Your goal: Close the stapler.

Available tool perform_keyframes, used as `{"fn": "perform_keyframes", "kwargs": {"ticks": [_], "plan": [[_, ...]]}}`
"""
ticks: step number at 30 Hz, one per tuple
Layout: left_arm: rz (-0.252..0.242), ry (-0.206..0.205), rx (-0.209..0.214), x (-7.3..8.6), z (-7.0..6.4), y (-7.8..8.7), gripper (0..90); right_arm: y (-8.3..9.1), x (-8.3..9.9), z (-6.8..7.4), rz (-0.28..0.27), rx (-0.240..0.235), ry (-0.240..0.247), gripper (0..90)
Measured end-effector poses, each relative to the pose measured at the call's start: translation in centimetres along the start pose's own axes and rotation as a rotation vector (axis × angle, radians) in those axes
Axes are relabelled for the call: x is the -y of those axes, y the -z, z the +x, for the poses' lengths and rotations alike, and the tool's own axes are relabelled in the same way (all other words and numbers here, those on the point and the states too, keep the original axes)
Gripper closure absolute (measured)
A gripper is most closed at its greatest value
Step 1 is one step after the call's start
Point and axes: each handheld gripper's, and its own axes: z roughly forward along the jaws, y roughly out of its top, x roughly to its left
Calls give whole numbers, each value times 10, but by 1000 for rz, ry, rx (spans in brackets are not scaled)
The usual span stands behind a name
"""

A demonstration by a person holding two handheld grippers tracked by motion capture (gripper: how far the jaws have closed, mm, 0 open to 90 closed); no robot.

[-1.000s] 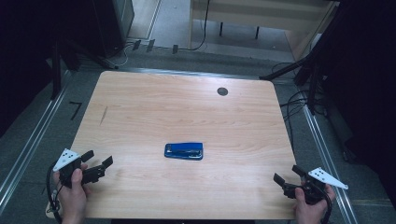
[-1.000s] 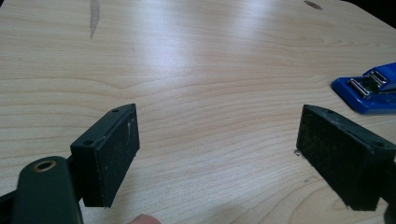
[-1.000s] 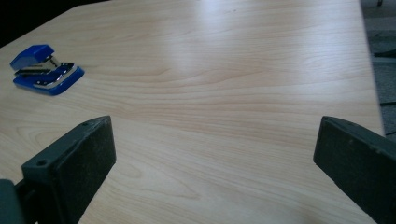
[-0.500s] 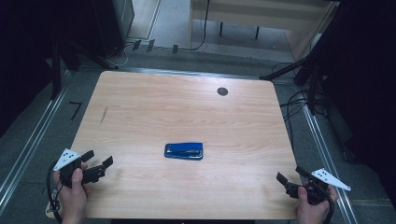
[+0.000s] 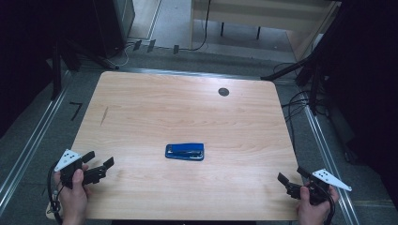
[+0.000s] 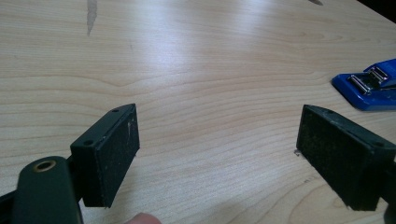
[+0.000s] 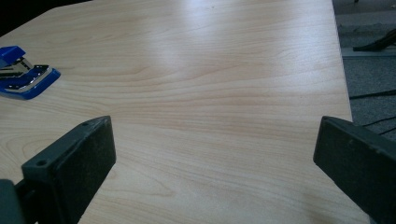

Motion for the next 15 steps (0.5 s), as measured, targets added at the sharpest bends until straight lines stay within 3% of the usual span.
{"fn": "perform_keyframes", "kwargs": {"ticks": [15], "plan": [[1,-2,0,0,0,0,136,-1,0,0,6,2,-6,0]]}}
